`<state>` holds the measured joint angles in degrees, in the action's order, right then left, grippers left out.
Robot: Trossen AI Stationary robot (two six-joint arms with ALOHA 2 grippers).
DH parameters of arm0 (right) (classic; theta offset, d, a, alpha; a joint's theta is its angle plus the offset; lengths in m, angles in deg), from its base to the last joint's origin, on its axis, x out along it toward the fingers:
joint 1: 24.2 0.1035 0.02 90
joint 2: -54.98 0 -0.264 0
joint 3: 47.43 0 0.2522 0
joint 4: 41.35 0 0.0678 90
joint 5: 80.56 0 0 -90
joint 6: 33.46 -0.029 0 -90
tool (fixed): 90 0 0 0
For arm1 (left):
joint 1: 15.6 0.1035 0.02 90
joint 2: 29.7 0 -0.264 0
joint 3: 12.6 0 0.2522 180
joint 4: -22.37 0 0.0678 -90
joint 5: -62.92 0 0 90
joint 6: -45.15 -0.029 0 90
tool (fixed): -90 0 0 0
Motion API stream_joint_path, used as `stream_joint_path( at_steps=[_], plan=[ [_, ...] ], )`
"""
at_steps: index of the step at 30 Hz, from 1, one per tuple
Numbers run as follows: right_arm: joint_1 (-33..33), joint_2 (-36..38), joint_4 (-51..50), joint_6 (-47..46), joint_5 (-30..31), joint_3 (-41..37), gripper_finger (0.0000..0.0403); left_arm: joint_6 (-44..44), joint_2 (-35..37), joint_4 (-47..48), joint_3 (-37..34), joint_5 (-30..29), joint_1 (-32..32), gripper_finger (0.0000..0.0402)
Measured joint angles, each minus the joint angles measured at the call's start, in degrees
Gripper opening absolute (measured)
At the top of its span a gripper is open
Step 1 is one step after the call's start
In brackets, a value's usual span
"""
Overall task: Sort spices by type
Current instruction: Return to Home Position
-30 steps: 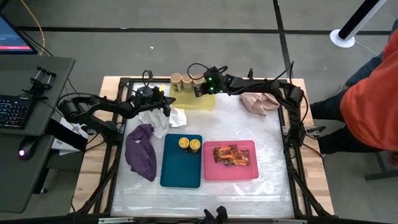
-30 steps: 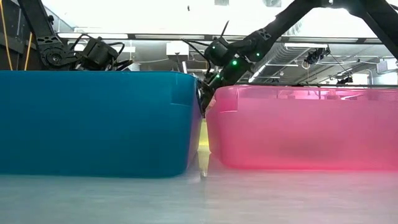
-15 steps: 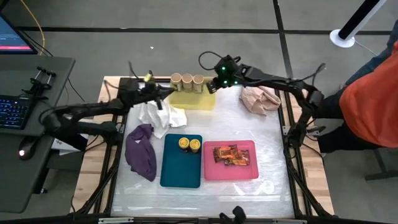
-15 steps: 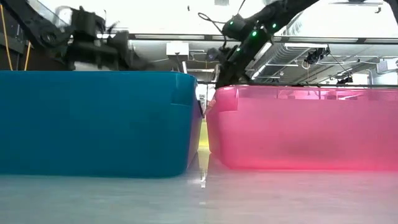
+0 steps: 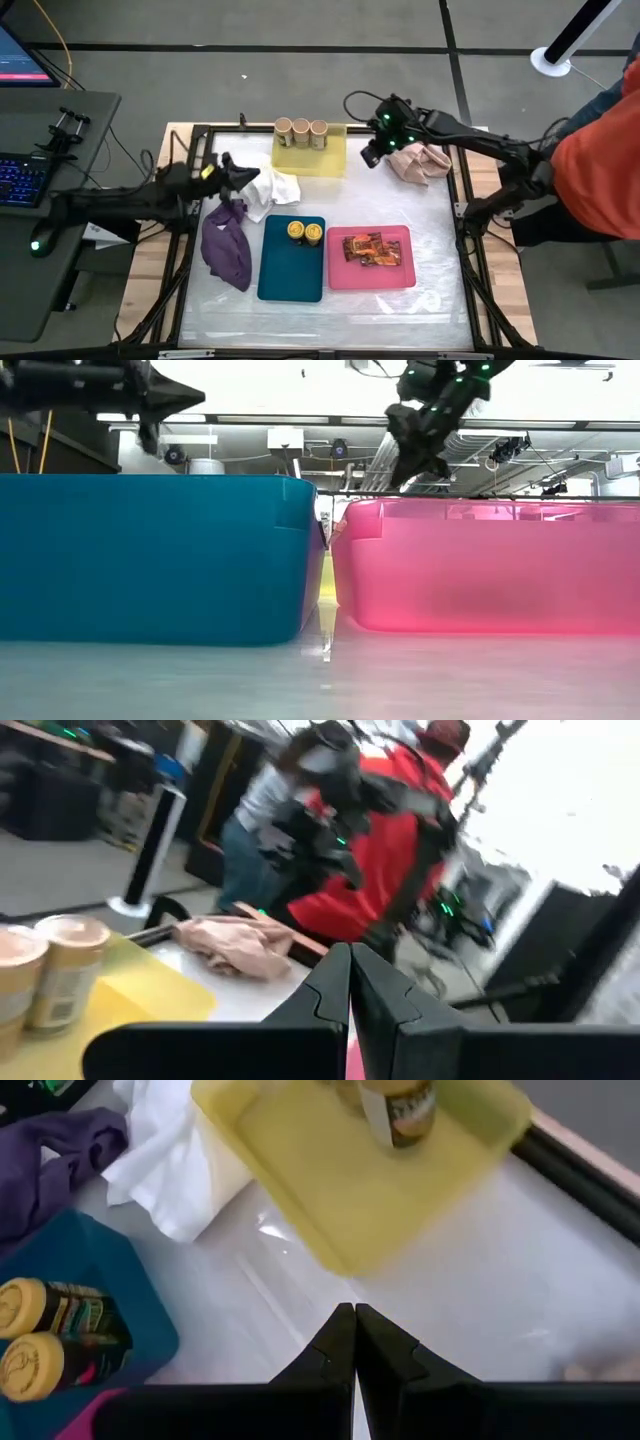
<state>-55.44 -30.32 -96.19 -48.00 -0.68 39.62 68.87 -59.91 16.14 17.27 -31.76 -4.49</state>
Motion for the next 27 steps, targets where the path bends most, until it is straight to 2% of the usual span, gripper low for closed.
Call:
stream_joint_path(
  at_steps=[2,4,7,9,11,14,16,18,21,27],
  plan=[
    [0.0,2.7,0.6,-1.8,0.0,-3.0,0.0,1.0,1.5,-4.2,-4.0,-6.1,-3.9,0.0],
    [0.0,5.4,2.2,-4.0,0.0,-6.1,0.0,1.5,1.7,-10.6,-8.2,-9.3,-6.4,0.0],
    [0.4,9.2,5.4,-7.4,0.0,-9.6,0.0,0.0,2.4,-20.2,-12.8,-10.5,-7.4,0.0],
    [1.0,11.4,7.0,-9.5,-0.1,-11.1,0.0,-0.7,3.6,-22.2,-14.5,-10.9,-7.4,0.0],
    [1.9,13.4,8.4,-11.2,-0.4,-12.2,0.0,-0.7,4.5,-21.2,-15.5,-11.0,-7.3,0.0],
    [3.7,15.8,7.7,-10.5,-2.0,-13.4,0.0,-1.1,6.3,-14.4,-15.5,-7.9,-7.3,0.0],
    [5.1,16.7,4.0,-10.2,-3.5,-13.5,0.0,-0.5,7.6,-10.1,-15.5,-5.7,-7.3,0.0],
    [6.8,16.9,0.3,-15.1,-3.9,-13.6,0.0,-0.3,9.1,-7.4,-15.5,-4.6,-7.3,0.0],
    [10.1,16.9,-3.1,-19.1,-3.7,-13.6,0.0,-0.6,10.7,-5.9,-15.5,-4.5,-7.3,0.0],
    [18.9,17.4,-4.4,-16.4,-0.2,-14.0,0.0,-1.8,10.9,-5.3,-15.5,-4.6,-7.3,0.0]
  ],
)
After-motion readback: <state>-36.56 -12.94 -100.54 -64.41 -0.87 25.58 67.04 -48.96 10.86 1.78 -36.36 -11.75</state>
